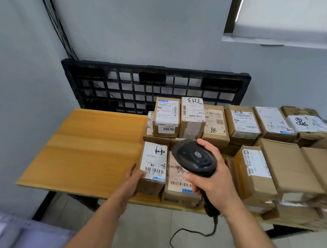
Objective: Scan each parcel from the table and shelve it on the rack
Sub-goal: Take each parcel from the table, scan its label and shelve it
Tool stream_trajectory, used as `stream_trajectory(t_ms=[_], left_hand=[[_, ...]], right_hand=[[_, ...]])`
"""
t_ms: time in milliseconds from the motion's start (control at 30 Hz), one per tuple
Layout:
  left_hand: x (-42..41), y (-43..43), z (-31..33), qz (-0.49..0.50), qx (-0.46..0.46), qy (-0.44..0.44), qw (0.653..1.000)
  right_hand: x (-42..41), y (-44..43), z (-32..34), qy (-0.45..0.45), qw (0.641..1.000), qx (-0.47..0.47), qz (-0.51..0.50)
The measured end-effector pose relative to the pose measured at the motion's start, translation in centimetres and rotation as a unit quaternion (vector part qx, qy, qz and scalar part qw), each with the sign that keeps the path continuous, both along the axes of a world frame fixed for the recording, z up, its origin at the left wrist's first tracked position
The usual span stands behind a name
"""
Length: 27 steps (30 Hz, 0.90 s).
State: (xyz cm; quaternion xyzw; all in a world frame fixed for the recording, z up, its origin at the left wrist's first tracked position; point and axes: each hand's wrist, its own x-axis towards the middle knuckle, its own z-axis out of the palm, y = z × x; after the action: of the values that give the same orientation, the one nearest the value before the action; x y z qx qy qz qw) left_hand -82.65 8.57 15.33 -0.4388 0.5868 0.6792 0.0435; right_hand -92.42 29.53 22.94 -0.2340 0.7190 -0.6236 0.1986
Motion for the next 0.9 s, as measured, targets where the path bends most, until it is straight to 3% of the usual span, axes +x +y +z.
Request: stream_trajectory(t_ms=[200, 500, 900], left_hand=[[1.6, -0.6, 1.3, 0.035, 0.043, 0.058, 0.997], [2.7, -2.4, 5.1, 0.043, -0.113, 0.126, 0.985], [4.3, -2.1, 8.1, 0.075, -0.183, 0.171, 0.965]], right_hand=[[0.0, -0.1, 0.0, -0.005, 0.999, -0.022, 0.029], [1.3, -0.1, 2.8, -0.05, 0.987, -0.102, 0.117], [3.8, 0.6, 4.4, -0.047, 0.98, -0.111, 0.159]])
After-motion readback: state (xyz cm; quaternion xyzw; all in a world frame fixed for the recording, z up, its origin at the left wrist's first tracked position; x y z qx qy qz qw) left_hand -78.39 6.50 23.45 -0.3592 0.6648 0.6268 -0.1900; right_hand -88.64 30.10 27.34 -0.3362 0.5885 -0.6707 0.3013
